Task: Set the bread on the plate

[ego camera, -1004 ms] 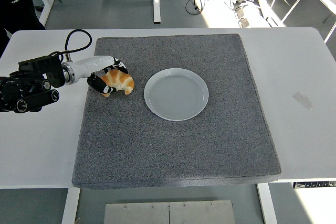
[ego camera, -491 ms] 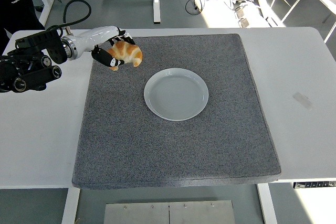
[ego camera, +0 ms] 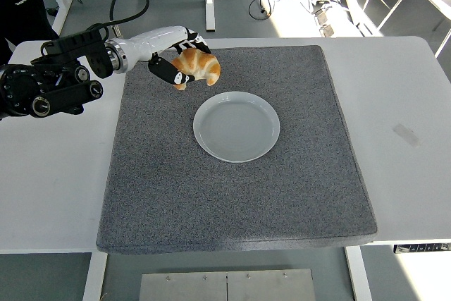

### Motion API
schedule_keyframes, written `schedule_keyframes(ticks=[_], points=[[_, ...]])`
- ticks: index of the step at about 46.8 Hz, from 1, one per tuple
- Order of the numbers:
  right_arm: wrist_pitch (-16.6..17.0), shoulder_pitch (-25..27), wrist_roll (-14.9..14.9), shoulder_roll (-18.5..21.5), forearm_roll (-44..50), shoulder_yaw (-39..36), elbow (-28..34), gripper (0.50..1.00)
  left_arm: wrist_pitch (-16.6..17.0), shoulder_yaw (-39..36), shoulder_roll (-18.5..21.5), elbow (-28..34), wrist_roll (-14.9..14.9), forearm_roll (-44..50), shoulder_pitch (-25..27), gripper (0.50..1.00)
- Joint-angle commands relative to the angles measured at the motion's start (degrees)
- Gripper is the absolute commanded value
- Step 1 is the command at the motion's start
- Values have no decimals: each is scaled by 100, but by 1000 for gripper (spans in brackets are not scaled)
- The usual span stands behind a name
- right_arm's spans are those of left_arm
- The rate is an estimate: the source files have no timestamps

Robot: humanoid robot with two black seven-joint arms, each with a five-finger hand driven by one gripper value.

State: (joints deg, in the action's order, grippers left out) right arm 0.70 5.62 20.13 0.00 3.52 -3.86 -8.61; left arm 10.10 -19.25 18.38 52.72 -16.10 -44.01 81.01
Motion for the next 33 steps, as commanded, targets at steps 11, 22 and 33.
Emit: schedule_keyframes(ticks=[11, 22, 33], points=[[0, 1, 0, 0, 0, 0, 0, 1000, 9, 9, -458, -7, 1, -20, -85, 684], [0, 1, 0, 0, 0, 0, 0, 1000, 27, 0, -730, -16, 19, -274, -261, 684], [0, 1, 0, 0, 0, 0, 0, 1000, 36, -62, -880, -113, 28, -520, -445, 686]])
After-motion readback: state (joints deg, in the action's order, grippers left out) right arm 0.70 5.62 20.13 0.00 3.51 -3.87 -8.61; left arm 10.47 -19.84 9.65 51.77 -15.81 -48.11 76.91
